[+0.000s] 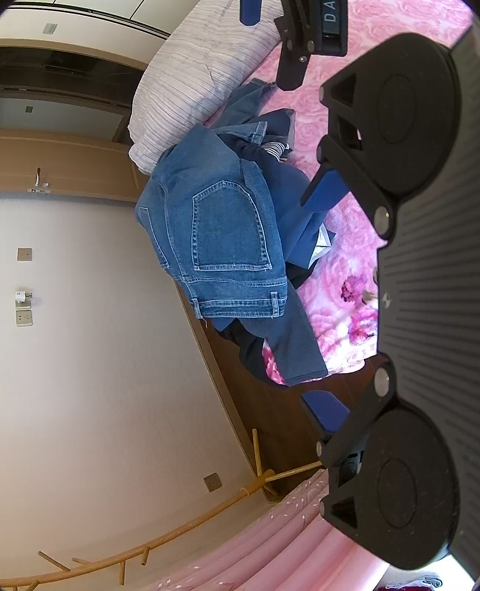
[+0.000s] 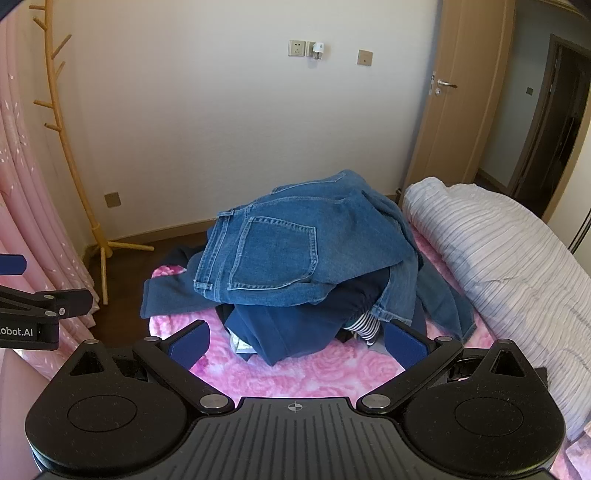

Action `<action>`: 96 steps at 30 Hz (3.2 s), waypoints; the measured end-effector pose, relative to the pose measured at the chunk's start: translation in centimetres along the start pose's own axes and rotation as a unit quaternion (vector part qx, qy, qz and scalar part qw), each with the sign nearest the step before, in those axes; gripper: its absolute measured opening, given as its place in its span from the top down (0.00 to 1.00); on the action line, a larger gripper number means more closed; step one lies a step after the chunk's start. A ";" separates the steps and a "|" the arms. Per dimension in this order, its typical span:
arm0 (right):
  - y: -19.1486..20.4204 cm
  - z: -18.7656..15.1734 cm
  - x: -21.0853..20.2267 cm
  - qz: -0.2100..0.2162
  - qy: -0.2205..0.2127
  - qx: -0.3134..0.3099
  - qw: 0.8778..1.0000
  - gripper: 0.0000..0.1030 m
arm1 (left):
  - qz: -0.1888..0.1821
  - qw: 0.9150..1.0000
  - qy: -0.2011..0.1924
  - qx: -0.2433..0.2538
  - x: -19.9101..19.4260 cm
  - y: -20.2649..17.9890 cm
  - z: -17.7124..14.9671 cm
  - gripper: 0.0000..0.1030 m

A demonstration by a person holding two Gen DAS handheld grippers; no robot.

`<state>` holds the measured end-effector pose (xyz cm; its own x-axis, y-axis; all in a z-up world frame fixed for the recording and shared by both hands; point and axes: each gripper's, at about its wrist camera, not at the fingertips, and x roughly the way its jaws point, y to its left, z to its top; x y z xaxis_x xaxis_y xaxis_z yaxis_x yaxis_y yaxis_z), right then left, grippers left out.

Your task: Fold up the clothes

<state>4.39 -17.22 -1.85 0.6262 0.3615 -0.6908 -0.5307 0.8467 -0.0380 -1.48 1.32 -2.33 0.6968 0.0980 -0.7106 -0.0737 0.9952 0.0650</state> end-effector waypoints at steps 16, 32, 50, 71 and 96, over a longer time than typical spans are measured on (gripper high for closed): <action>-1.2 -1.7 0.4 0.010 -0.017 -0.047 0.999 0.00 | 0.070 0.996 0.021 -0.051 -0.9 0.9 -3.0 0.01; 5.0 -1.6 15.5 -0.019 0.000 -0.293 0.956 0.01 | 0.012 0.999 0.013 0.041 13.8 5.2 -1.9 0.01; 8.2 -0.9 35.9 -0.044 0.052 -0.517 0.853 0.85 | -0.095 0.956 0.011 0.278 33.7 4.0 -3.3 0.01; 0.4 16.5 19.3 -0.089 -0.125 -0.238 0.959 0.95 | -0.170 0.926 -0.152 0.301 26.3 1.7 3.1 0.01; -3.8 -5.5 -21.6 -0.234 -0.203 0.079 0.947 0.96 | -0.326 0.817 -0.246 0.408 -2.6 -20.2 -8.5 0.00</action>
<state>-10.29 -30.38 9.28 0.9573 0.0249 -0.2879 -0.0682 0.9876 -0.1414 -7.89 -19.05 -7.80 0.6153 -0.6632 -0.4261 0.7874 0.4913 0.3723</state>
